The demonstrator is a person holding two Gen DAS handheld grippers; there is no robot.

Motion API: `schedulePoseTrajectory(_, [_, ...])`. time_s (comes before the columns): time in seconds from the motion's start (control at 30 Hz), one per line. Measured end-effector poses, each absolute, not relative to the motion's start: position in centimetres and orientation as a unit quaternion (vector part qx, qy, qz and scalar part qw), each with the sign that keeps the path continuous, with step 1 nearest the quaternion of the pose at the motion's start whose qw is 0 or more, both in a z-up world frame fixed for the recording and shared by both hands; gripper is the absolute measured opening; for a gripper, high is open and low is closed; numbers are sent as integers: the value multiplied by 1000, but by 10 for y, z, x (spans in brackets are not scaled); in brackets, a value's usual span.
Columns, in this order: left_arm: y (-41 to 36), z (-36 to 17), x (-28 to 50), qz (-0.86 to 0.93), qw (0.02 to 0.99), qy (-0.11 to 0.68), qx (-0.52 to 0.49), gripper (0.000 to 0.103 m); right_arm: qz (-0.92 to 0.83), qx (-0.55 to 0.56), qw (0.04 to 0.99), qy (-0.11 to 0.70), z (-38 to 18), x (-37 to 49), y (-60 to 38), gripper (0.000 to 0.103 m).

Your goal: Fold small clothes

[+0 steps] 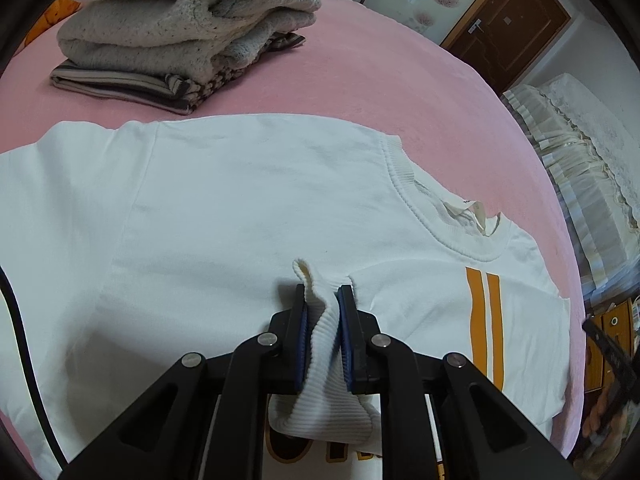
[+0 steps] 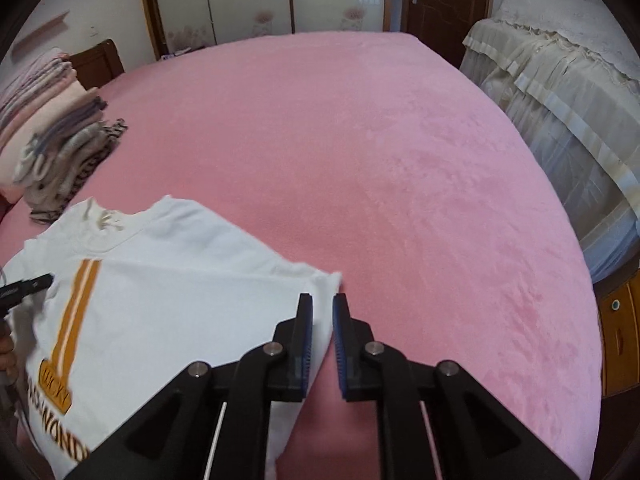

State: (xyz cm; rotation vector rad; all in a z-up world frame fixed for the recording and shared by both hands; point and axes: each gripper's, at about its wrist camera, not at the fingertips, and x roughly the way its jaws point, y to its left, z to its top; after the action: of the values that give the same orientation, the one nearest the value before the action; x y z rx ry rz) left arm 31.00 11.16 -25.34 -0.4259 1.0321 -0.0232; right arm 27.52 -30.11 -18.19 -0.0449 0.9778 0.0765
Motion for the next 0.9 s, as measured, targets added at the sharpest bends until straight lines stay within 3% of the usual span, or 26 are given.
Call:
schedulePoseTrajectory(0.27, [115,-255,309,-12,848,488,-208,12,73,-30,865,496,-196,206,-286,10])
schedulePoseTrajectory(0.77, [115,-256,309,-14,846,490,-210,12,94,88,842,524,-218,200,-306,10])
schedulePoseTrajectory(0.8, [115,-256,309,-14,846,490,-209,12,94,90,842,523,-217,199,-306,11])
schedulePoseTrajectory(0.9, [115,-256,309,-13,846,490,-209,12,94,93,843,522,-217,199,-305,29])
